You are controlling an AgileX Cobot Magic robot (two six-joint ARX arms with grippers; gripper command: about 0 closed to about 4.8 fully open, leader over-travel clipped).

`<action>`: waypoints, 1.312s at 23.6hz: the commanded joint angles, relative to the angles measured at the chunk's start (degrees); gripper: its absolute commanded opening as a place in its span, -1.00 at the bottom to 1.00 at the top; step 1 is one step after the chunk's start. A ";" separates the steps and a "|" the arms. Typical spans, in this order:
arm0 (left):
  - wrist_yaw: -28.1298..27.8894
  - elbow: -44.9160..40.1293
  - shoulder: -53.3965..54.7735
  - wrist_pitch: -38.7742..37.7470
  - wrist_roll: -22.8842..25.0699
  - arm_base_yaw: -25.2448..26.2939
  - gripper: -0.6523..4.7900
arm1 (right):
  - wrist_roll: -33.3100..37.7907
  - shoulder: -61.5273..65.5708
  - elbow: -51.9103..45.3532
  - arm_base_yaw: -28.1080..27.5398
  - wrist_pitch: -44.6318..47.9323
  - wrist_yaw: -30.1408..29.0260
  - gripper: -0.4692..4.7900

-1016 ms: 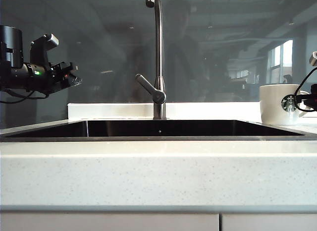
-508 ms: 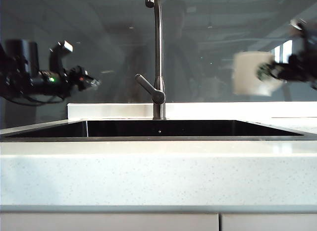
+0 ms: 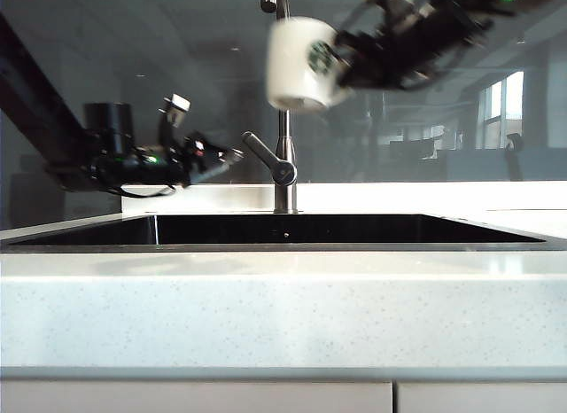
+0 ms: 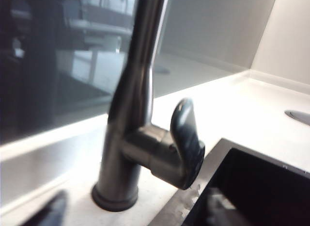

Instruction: Pick up the mug next to the sink, go to the faucet to get some water, pour the water into the sink, and finally put the mug back to its place.

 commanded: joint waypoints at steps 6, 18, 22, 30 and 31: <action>-0.76 6.49 2.93 -0.26 1.99 -3.02 0.65 | -1.09 4.17 12.76 4.22 -5.44 5.33 -0.83; 6.86 9.25 2.91 6.16 -8.61 -4.39 0.60 | -1.38 5.14 15.17 4.17 -3.19 6.38 -0.83; 7.58 9.25 2.86 11.56 -15.69 -4.35 0.60 | -1.38 5.09 15.17 4.17 -1.79 6.36 -0.83; 16.96 9.25 2.84 16.83 -27.28 -4.31 0.60 | -1.36 5.07 15.19 4.15 0.35 6.36 -0.83; 17.42 9.25 2.84 16.85 -27.74 -4.31 0.60 | -1.36 5.07 15.19 4.15 0.52 6.38 -0.83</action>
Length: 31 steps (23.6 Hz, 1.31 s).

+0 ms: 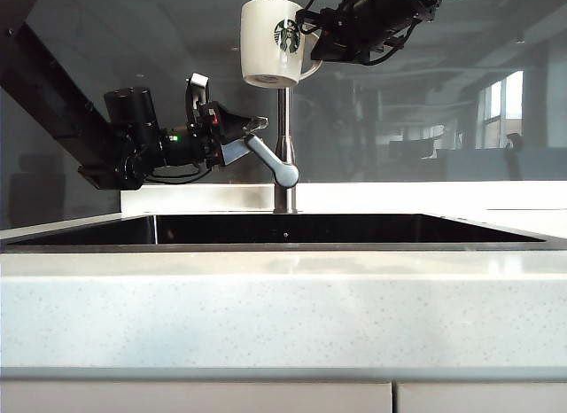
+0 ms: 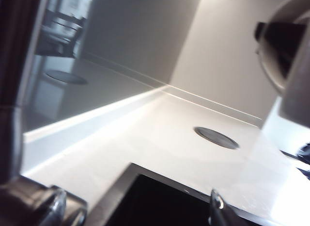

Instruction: Pick up the mug next to the sink, go to the faucet to get some water, pour the water into the sink, and finally put the mug back to its place.

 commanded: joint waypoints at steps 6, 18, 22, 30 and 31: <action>5.64 0.35 -1.03 3.23 -4.11 -0.57 0.60 | 0.76 -0.85 1.05 0.15 4.94 -0.09 -0.83; 6.71 0.35 -1.05 4.11 -6.10 -0.55 0.60 | 0.76 -0.85 1.05 0.15 4.96 -0.09 -0.83; 6.71 0.35 -1.03 4.09 -6.03 -0.55 0.60 | 0.76 -0.85 1.05 0.15 4.96 -0.09 -0.83; 6.69 0.35 -1.05 4.11 -5.99 -0.55 0.60 | 0.76 -0.85 1.05 0.15 4.96 -0.09 -0.83; 6.67 0.35 -1.03 4.11 -5.99 -0.55 0.60 | 0.76 -0.85 1.05 0.15 4.96 -0.09 -0.83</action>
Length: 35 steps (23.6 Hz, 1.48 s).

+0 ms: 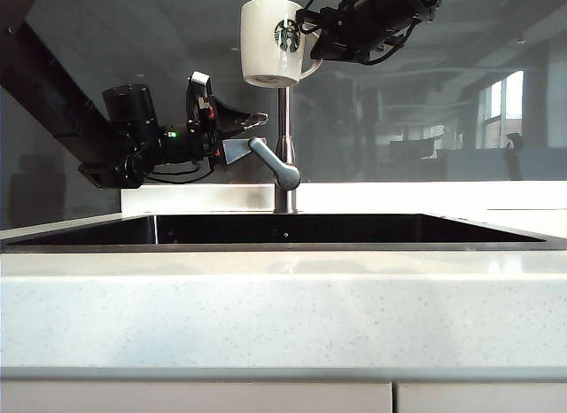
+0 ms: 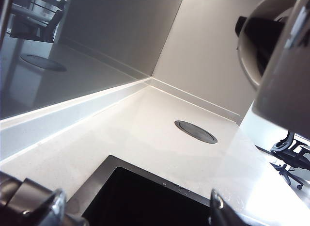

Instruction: Pick up the mug next to the sink, go to the faucet to get some water, pour the water into the sink, and finally put the mug back to its place.

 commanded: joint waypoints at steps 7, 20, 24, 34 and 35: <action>3.45 0.33 -0.90 2.67 -0.52 -0.55 0.60 | 0.90 -0.90 1.03 0.17 4.48 -0.09 -0.83; -2.34 0.33 -0.87 -2.67 11.82 -0.55 0.60 | 0.90 -1.16 1.03 0.15 4.59 -0.09 -0.83; -5.68 0.33 -0.87 -6.88 16.83 -0.55 0.60 | 0.87 -1.42 1.03 -0.02 4.68 -0.07 -0.83; -15.10 0.33 -0.87 -14.19 26.56 0.66 0.60 | 0.70 -1.73 1.03 -0.94 4.52 -0.04 -0.83; -17.90 0.33 -0.87 -14.99 27.36 0.70 0.60 | 0.70 -1.73 1.03 -0.94 4.52 -0.07 -0.83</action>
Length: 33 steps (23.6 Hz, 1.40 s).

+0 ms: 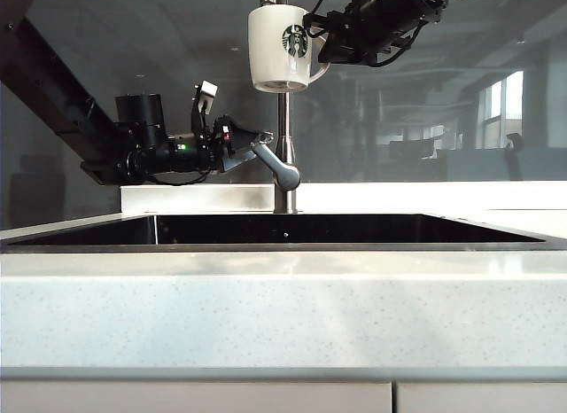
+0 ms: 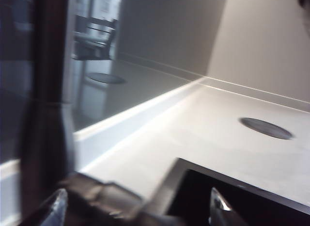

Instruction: Pick up the mug next to the sink, go to the faucet to get some water, pour the water into the sink, and finally put the mug back to its place.

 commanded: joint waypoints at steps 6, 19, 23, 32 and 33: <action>-12.63 0.28 -0.50 -2.75 6.99 1.07 0.60 | 1.33 -1.62 1.05 0.13 5.40 -0.20 -0.83; -21.75 0.22 -0.72 -5.11 13.38 1.27 0.61 | 1.05 -1.62 1.05 0.13 5.35 -0.20 -0.83; -10.19 0.20 -1.11 -2.56 10.36 1.97 0.72 | -1.01 -1.66 1.05 -0.09 4.46 -0.22 -0.83; 5.84 0.15 -4.96 2.36 -1.38 6.14 0.69 | -12.98 -2.95 1.05 -2.71 -2.60 0.76 -0.83; 7.76 0.15 -5.53 2.38 -3.13 6.73 0.57 | -16.28 -3.37 1.03 -3.19 -4.72 2.62 -0.83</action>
